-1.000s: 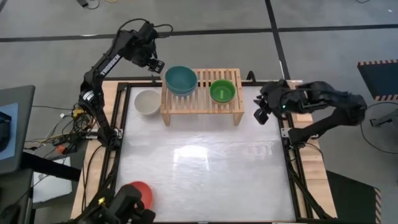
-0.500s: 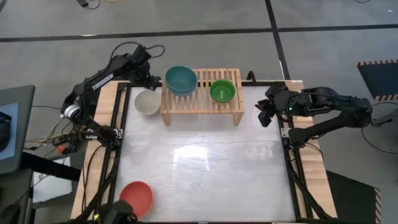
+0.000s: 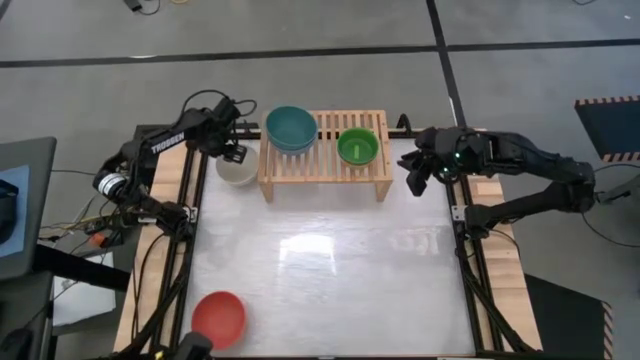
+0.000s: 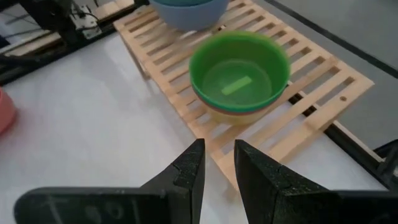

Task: Place and stack bowls onto a shelf
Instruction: Stack the large white bowl on the large dark blue bowl on the shelf

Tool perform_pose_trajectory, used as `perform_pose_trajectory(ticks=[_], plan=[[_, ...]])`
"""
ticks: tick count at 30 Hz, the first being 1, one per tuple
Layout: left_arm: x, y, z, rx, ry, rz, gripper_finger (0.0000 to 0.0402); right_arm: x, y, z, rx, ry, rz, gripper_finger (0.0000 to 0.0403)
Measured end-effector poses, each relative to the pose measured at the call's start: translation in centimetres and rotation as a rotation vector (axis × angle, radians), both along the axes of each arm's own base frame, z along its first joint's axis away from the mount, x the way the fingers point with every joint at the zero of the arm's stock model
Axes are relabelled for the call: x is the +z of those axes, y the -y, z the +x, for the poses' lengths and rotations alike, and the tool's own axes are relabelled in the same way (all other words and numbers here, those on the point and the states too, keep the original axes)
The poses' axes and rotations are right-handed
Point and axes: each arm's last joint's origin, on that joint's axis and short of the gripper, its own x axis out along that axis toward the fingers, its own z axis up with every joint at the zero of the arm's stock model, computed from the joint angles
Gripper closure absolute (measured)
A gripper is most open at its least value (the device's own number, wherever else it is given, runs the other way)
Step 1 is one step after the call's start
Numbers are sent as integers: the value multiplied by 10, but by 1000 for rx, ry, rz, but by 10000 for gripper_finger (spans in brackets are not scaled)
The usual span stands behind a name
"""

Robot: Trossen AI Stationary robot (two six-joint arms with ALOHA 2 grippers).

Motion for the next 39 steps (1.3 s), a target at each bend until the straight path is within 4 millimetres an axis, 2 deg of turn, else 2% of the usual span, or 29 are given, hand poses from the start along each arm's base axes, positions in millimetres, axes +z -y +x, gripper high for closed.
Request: perform_pose_trajectory(ticks=[10,17,25,28,33,36,39], plan=[[-7,-6,1,96,22,66,293,-2,4,4,6,-10,7,291],[-14,-11,2,203,11,106,298,-1,4,4,4,-7,10,291],[-44,-19,8,247,-48,7,300,-1,4,4,5,-3,11,291],[-47,-18,11,250,-33,-17,319,-1,4,4,6,-2,11,291],[-32,-14,12,247,6,44,389,-1,4,4,5,-2,11,292],[-15,-9,8,250,38,96,397,-1,5,4,-2,3,10,292],[12,-1,2,253,77,180,401,0,6,4,-9,11,9,292]])
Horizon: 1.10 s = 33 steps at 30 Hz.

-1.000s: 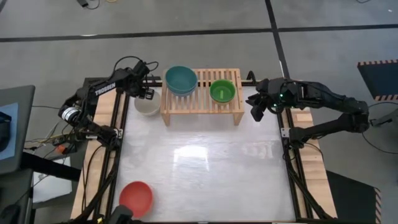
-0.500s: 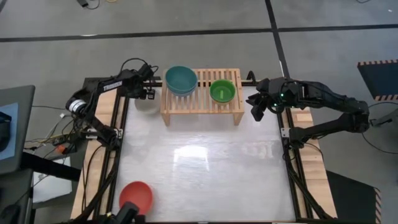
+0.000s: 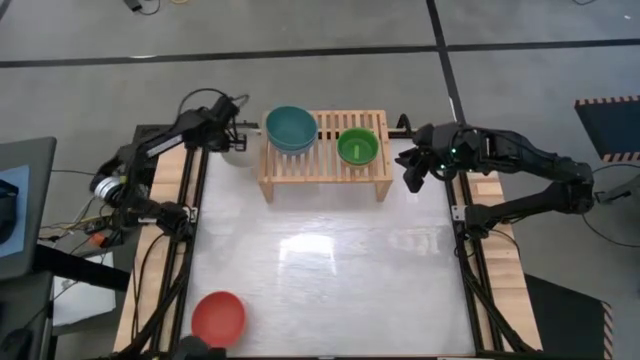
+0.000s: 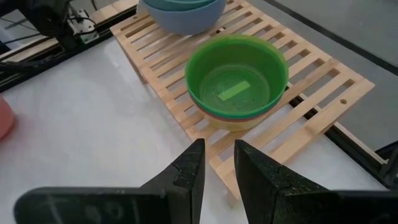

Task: Place and stack bowls onto a shelf
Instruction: Stack the large white bowl on the large dark blue bowl on the shelf

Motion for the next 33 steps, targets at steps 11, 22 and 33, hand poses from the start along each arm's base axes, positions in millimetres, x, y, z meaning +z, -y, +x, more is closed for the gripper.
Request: perform_pose_trajectory(ticks=[11,22,33], plan=[[119,31,-15,-78,328,557,401,3,5,1,-6,37,-7,292],[171,36,25,-357,560,588,401,6,6,3,2,63,-22,292],[190,23,84,-504,436,385,401,5,0,4,28,70,14,292]])
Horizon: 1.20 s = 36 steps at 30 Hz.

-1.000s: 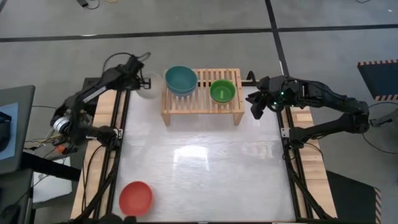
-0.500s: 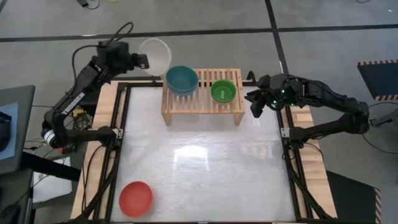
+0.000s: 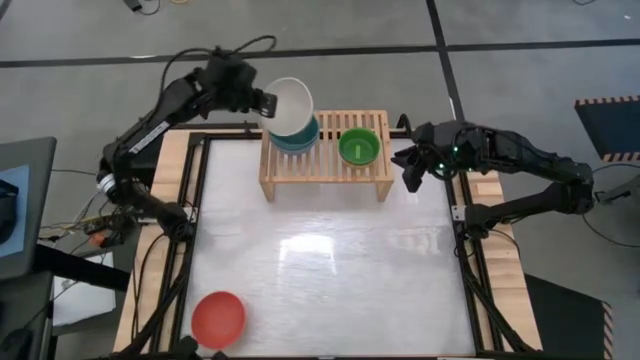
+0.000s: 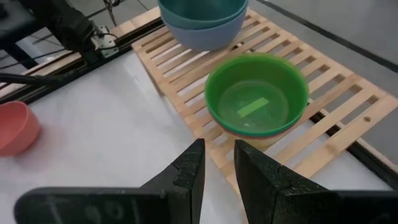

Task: Place and stack bowls onto a shelf
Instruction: Stack the large white bowl on the large dark blue bowl on the shelf, then stack the large orange bowl on the large white bowl on the shelf

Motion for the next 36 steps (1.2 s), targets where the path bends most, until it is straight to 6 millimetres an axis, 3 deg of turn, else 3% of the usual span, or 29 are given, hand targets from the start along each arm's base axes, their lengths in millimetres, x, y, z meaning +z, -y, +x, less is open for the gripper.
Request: perform_pose_trajectory(ticks=[9,13,17,36], plan=[[-9,-15,26,-19,-369,-155,401,-1,-2,0,-2,-4,19,292],[-15,-22,37,-55,-354,-188,401,-1,-2,0,-2,-3,20,292],[-7,-20,46,-81,-275,-123,391,-1,-2,-1,-6,-7,26,292],[-12,-9,44,-197,-328,-206,225,-3,-2,-2,-13,-26,37,292]])
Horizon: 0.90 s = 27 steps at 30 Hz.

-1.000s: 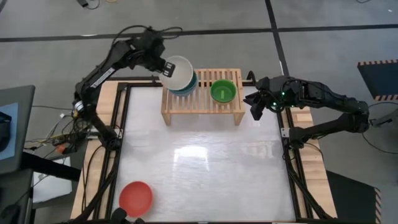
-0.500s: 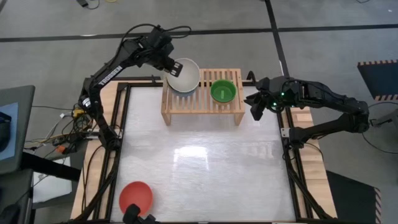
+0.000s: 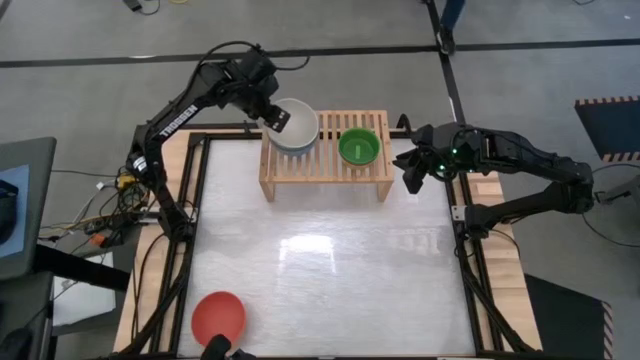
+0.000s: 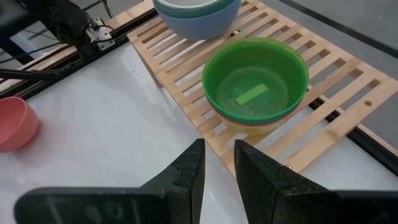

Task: Place and stack bowls onto a shelf
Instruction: Stack the large orange bowl on the large white bowl on the shelf

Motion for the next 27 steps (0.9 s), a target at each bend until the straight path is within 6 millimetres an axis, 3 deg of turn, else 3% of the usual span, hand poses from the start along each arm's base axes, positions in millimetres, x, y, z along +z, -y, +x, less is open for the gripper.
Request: perform_pose_trajectory(ticks=[5,13,18,23,27], plan=[[2,3,3,33,-18,60,202,0,0,0,0,4,-1,292],[45,35,-25,3,132,181,200,1,1,5,-3,19,-5,292],[61,79,-49,-48,75,209,200,-5,4,22,0,7,-5,291],[71,134,-66,-64,51,252,200,-9,3,53,97,64,3,291],[65,176,-71,-94,78,267,200,-12,0,79,213,138,8,291]])
